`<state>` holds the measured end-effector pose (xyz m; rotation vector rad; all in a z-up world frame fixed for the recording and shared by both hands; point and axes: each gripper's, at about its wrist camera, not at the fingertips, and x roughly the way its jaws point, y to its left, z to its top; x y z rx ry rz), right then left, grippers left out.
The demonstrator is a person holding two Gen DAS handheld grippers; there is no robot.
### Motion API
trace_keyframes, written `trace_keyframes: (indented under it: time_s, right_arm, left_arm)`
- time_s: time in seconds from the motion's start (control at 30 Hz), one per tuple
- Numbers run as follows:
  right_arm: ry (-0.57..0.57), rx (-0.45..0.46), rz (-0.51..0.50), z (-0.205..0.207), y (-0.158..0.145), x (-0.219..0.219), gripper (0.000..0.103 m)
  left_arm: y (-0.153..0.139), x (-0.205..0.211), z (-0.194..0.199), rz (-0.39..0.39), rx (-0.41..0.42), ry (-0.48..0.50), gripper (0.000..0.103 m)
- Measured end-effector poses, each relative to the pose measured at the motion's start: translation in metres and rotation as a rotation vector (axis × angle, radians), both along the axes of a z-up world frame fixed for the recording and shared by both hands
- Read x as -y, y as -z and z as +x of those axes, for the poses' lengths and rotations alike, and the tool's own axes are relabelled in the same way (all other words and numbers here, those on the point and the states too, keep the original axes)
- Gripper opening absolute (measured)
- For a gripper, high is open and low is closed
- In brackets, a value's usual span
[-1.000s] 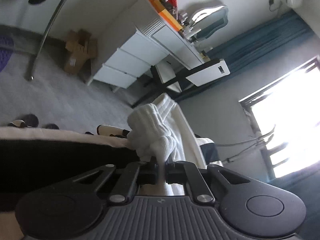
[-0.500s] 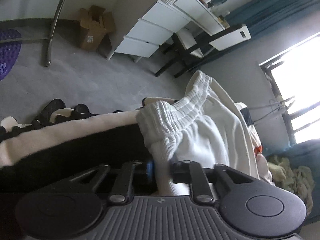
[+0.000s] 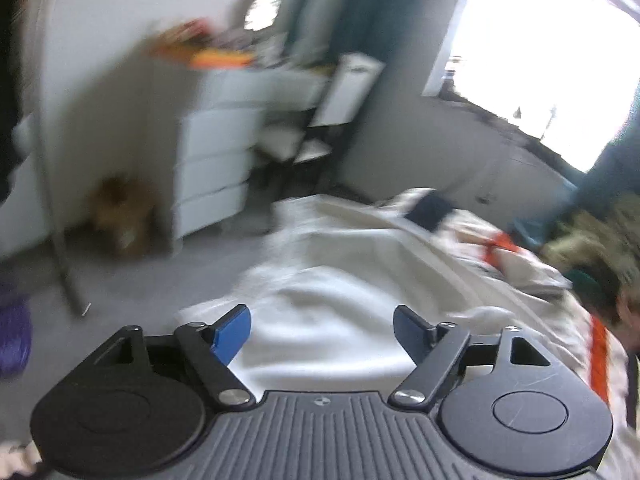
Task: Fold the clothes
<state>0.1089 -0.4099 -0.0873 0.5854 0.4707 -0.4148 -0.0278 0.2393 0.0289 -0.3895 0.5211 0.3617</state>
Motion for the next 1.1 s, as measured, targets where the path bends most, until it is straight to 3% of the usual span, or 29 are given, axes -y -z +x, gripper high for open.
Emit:
trace_keyframes:
  time_s: [0.1, 0.17, 0.23, 0.43, 0.6, 0.77, 0.93, 1.1]
  right_arm:
    - [-0.179, 0.028, -0.072, 0.012, -0.014, -0.038, 0.022]
    - [-0.264, 0.074, -0.090, 0.008, -0.021, -0.060, 0.062]
    - [-0.325, 0.115, -0.102, 0.001, -0.028, -0.078, 0.076]
    - [-0.438, 0.199, -0.133, -0.024, -0.039, -0.118, 0.076]
    - [-0.489, 0.216, -0.217, -0.030, -0.038, -0.142, 0.076]
    - [-0.488, 0.209, -0.257, -0.008, -0.024, -0.166, 0.076]
    - [-0.507, 0.203, -0.288, 0.006, -0.012, -0.186, 0.075]
    - [-0.550, 0.197, -0.309, 0.011, -0.005, -0.200, 0.075]
  left_arm:
    - [-0.019, 0.043, 0.026, 0.091, 0.021, 0.100, 0.084]
    - [-0.024, 0.077, 0.045, 0.104, 0.032, 0.179, 0.084]
    - [-0.029, 0.110, 0.065, 0.117, 0.044, 0.258, 0.085]
    - [-0.024, 0.199, 0.092, 0.199, 0.108, 0.433, 0.096]
    - [0.023, 0.210, 0.105, 0.186, 0.121, 0.457, 0.097]
    - [0.070, 0.220, 0.118, 0.171, 0.132, 0.479, 0.097]
    - [0.087, 0.205, 0.131, 0.162, 0.095, 0.426, 0.097]
    - [0.087, 0.193, 0.130, 0.091, 0.074, 0.418, 0.097]
